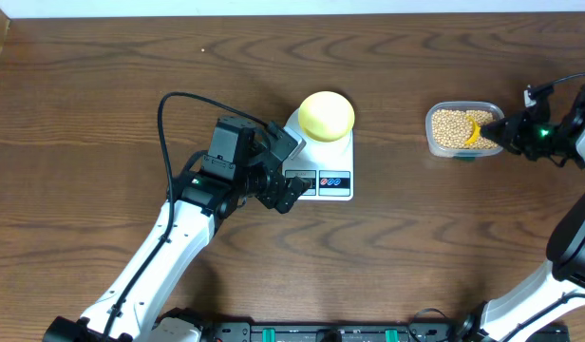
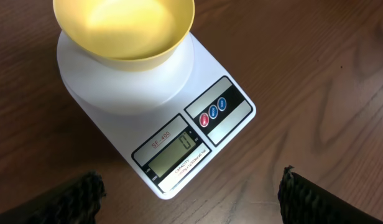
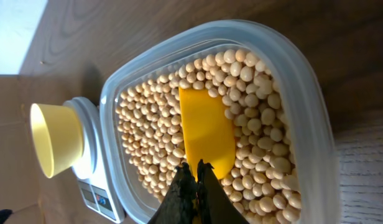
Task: Scoop item into bowl and weigh 50g on scale
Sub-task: 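Drag the yellow scoop through the soybeans to fill it, right gripper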
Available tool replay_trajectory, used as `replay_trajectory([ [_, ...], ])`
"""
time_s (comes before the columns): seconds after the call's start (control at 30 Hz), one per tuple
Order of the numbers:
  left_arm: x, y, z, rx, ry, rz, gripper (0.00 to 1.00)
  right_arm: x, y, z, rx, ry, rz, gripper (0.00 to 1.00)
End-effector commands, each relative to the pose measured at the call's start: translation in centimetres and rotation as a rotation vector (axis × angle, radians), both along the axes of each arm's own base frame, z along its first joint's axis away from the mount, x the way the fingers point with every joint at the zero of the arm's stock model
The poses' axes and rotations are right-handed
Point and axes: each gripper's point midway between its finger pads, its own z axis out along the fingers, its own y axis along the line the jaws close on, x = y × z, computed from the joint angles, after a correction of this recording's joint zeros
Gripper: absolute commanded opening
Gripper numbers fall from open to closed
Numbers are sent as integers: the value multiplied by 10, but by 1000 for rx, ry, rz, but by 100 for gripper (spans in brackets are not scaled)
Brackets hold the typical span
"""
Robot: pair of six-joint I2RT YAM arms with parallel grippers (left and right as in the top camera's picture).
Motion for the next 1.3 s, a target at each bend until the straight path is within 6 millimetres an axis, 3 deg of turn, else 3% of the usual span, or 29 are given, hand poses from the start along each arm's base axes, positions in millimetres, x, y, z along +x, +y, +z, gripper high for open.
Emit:
replay_trajectory([
  [0.0, -3, 0, -5, 1, 13, -17, 92, -5, -10, -4, 31, -9, -15, 1],
  [0.8, -3, 0, -5, 1, 13, -17, 92, -1, 2, 21, 165, -129, 34, 1],
  [1.13, -3, 0, -5, 1, 13, -17, 92, -1, 0, 22, 170, -136, 28, 1],
  [1.27, -3, 0, -5, 1, 13, -17, 92, -1, -5, 31, 221, -171, 15, 1],
])
